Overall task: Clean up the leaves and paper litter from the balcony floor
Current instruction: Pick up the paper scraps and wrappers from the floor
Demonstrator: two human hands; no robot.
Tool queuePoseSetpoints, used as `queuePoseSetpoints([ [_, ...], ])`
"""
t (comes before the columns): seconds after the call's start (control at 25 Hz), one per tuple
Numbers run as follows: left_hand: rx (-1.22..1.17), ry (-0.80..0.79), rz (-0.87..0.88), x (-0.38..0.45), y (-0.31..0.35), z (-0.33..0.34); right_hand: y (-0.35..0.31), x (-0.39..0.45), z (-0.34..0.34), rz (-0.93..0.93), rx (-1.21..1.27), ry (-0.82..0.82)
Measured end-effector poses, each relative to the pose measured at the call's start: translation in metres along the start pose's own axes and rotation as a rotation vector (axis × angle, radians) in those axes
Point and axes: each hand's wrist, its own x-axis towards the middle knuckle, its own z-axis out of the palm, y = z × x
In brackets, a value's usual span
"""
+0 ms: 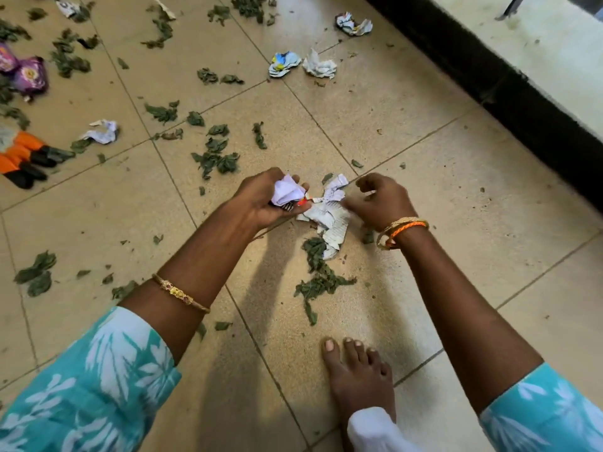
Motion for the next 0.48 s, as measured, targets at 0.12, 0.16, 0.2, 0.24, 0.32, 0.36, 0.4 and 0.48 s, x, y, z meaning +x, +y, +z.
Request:
queuePoseSetpoints([
  [0.12, 0.099, 0.119, 0.028, 0.003, -0.009, -0.016, -0.015, -0.023, 0.018, -0.142, -0.309, -0.174],
  [0.16, 0.165, 0.145, 0.031, 0.003, -0.012, -0.020, -0.014, -0.028, 0.029, -0.180, -0.354, -0.147],
  [0.2, 0.224, 0.159, 0.030, 0.004, -0.014, -0.025, -0.012, -0.030, 0.035, -0.196, -0.346, -0.122],
  [0.24, 0.264, 0.174, 0.028, 0.005, -0.016, -0.031, -0.009, -0.029, 0.038, -0.192, -0.284, -0.083],
  [0.32, 0.337, 0.229, 0.054, 0.003, -0.016, -0.042, -0.002, -0.023, 0.036, -0.182, -0.138, 0.003],
  [0.36, 0.372, 0.253, 0.074, 0.001, -0.016, -0.045, -0.003, -0.023, 0.031, -0.177, -0.074, 0.058],
  [0.4, 0.396, 0.264, 0.091, -0.001, -0.015, -0.048, -0.003, -0.022, 0.024, -0.155, -0.019, 0.111],
  [0.48, 0.403, 0.242, 0.110, -0.005, -0.013, -0.051, -0.005, -0.021, 0.009, -0.091, 0.113, 0.218],
])
